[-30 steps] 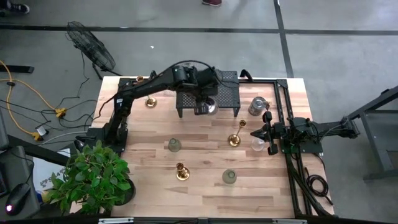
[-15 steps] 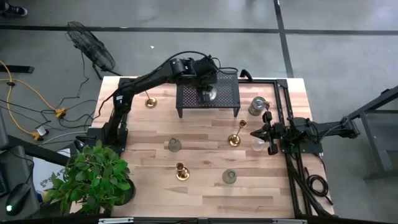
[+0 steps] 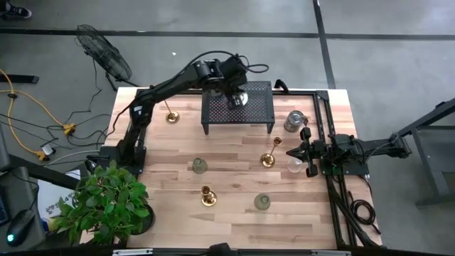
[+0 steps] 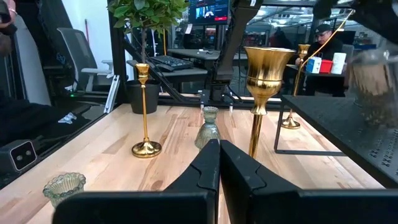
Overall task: Stock candles on shelf
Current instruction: Put the bottom scented candle on the shelf
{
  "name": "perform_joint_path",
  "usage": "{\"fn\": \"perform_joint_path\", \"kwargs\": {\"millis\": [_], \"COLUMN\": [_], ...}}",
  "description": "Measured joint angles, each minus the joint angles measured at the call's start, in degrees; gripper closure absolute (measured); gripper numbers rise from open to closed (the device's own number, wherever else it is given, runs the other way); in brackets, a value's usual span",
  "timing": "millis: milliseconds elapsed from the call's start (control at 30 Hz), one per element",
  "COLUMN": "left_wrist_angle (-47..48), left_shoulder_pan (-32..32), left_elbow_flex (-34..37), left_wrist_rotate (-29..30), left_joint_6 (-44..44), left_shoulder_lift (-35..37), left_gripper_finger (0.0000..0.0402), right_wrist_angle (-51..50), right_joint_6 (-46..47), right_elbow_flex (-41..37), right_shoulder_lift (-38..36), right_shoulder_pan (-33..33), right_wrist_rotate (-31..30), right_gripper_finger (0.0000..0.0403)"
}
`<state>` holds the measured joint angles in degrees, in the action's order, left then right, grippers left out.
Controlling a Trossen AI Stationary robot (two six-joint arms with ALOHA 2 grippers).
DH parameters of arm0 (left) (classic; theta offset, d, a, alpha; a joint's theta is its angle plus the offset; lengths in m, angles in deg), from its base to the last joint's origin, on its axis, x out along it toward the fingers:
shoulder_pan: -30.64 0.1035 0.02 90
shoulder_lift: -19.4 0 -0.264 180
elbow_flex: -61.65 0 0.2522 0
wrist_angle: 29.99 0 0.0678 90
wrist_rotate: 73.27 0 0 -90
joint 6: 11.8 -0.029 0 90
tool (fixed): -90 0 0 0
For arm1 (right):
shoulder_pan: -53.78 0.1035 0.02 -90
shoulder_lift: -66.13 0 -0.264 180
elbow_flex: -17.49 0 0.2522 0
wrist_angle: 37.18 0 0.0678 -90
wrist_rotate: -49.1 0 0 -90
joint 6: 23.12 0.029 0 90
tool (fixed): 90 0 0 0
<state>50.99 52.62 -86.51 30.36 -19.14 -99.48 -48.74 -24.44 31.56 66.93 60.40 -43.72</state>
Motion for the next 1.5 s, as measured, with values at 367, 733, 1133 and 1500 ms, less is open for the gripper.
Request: {"fn": "perform_joint_path", "kwargs": {"millis": [367, 733, 1133, 1500], "left_wrist_angle": [-0.8, -3.9, -4.5, -5.2], "left_shoulder_pan": [2.5, 2.9, 3.5, 3.5], "left_elbow_flex": [-0.1, -0.1, -0.2, -0.2], "left_wrist_rotate": [-1.7, 2.2, 0.6, 1.7], "left_joint_6": [8.0, 12.4, 13.8, 13.2], "left_shoulder_lift": [-2.3, -2.3, -4.6, -4.8], "left_gripper_finger": [0.0401, 0.0401, 0.0401, 0.0363], "right_wrist_angle": [0.0, 0.0, 0.0, -0.1], "right_joint_6": [0.0, 0.0, 0.0, 0.0], "right_elbow_flex": [0.0, 0.0, 0.0, 0.0], "right_shoulder_lift": [0.0, 0.0, 0.0, 0.0], "right_shoulder_pan": [0.0, 0.0, 0.0, 0.0], "right_wrist_rotate": [0.0, 0.0, 0.0, 0.0], "right_gripper_finger": [0.04, 0.04, 0.04, 0.04]}}
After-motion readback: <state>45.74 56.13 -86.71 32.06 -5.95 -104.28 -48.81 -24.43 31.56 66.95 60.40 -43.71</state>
